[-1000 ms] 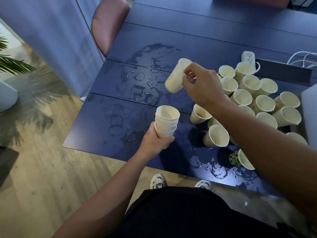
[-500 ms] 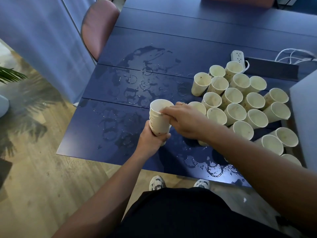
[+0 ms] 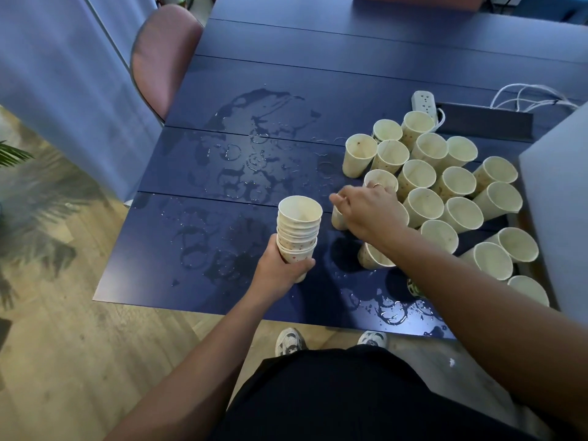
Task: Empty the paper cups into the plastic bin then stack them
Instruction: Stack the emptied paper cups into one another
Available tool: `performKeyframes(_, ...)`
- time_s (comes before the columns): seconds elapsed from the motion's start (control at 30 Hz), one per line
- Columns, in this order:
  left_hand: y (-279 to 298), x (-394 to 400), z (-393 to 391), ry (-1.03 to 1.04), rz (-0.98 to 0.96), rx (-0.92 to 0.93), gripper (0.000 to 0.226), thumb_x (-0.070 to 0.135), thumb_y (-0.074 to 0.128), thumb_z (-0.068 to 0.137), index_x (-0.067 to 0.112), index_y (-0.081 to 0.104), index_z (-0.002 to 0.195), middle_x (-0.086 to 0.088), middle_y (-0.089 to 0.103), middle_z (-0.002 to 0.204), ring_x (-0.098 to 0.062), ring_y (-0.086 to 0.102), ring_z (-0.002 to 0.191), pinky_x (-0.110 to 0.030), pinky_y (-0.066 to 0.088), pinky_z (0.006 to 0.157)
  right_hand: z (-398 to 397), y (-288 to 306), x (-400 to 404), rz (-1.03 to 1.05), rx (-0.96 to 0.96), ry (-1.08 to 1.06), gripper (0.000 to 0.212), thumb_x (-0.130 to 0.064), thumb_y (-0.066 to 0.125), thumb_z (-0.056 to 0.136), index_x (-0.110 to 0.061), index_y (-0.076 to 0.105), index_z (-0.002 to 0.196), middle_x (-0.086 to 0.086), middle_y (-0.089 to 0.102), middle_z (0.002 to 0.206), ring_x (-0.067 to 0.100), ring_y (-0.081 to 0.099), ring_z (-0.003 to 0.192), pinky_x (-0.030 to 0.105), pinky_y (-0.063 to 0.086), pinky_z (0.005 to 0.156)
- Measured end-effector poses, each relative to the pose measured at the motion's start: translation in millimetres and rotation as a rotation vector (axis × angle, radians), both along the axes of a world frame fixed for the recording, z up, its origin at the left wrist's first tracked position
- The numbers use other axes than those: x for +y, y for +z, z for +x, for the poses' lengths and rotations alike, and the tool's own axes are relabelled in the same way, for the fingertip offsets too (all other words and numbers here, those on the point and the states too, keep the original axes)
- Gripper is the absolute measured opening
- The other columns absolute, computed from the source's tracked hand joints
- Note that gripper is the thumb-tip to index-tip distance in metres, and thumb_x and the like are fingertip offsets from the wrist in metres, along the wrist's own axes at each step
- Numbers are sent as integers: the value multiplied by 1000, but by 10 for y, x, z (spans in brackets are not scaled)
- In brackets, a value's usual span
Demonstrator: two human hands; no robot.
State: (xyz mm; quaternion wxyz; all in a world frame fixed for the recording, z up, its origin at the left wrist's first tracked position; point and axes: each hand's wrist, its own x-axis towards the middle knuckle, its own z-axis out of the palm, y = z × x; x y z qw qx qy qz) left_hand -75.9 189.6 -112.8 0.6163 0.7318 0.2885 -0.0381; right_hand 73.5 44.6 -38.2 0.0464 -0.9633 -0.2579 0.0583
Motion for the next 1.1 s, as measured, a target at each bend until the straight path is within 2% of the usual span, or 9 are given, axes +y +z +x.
performKeyframes(0.2, -67, -14, -10, -31, -1, 27, 53, 29, 86, 76, 30, 53, 118, 12, 67, 109, -10, 65, 101, -34, 57, 86, 17, -192, -28, -129, -13, 33, 12, -31, 57, 97, -28, 68, 103, 5, 69, 98, 29, 58, 108, 42, 29, 91)
performKeyframes(0.3, -68, 0, -8, -36, 10, 36, 56, 30, 86, 76, 30, 53, 121, 12, 67, 111, -9, 65, 102, -31, 55, 85, 74, -167, -42, 131, -41, 36, 20, -29, 60, 96, -26, 70, 113, 3, 74, 99, 30, 60, 99, 44, 35, 92)
performKeyframes(0.43, -54, 17, -10, -31, 3, 49, 55, 27, 86, 77, 28, 53, 121, 12, 67, 111, -7, 64, 102, -22, 51, 77, 109, 77, -5, 563, -70, 67, 18, -24, 65, 95, -15, 73, 109, 3, 74, 96, 24, 57, 89, 40, 48, 81)
performKeyframes(0.53, -54, 20, -2, -39, 2, 55, 54, 27, 86, 77, 28, 53, 121, 12, 66, 111, -6, 63, 102, -20, 49, 76, 119, 258, 4, 700, -65, 62, 19, -26, 64, 96, -17, 71, 111, 1, 68, 95, 18, 55, 89, 33, 47, 79)
performKeyframes(0.6, -50, 20, 11, -38, -5, 57, 53, 28, 85, 78, 29, 53, 120, 13, 66, 110, -6, 63, 101, -20, 49, 75, 87, 342, -8, 755, -55, 148, 18, -24, 66, 95, -14, 71, 109, -16, 60, 88, 14, 52, 85, 30, 46, 77)
performKeyframes(0.7, -52, 10, 43, -27, -21, 53, 51, 28, 85, 78, 29, 54, 119, 11, 67, 109, -8, 64, 101, -25, 53, 78, 36, 387, -28, 752, -11, 348, 17, -21, 68, 93, -9, 73, 104, -33, 52, 89, 13, 52, 83, 26, 44, 76)
performKeyframes(0.83, -74, -14, 88, -38, -15, 46, 53, 30, 86, 76, 30, 54, 118, 10, 68, 109, -10, 65, 101, -37, 57, 88, 38, 278, -58, 671, 76, 384, 20, -25, 64, 94, -10, 73, 104, -20, 59, 90, 20, 53, 84, 35, 46, 75)
performKeyframes(0.93, -67, -34, 118, -35, -8, 28, 56, 28, 86, 75, 29, 54, 121, 11, 68, 110, -9, 64, 102, -36, 56, 89, -62, 122, -51, 613, 125, 450, 28, -29, 57, 97, -11, 73, 110, -13, 62, 91, 17, 45, 85, 31, 38, 79)
performKeyframes(1.1, -74, -33, 117, -30, -33, -8, 60, 29, 86, 70, 34, 54, 120, 10, 70, 108, -12, 67, 101, -42, 59, 87, -265, -36, -148, 478, 136, 453, 46, -46, 47, 101, -23, 55, 140, -8, 60, 130, 19, 45, 110, 47, 41, 94)
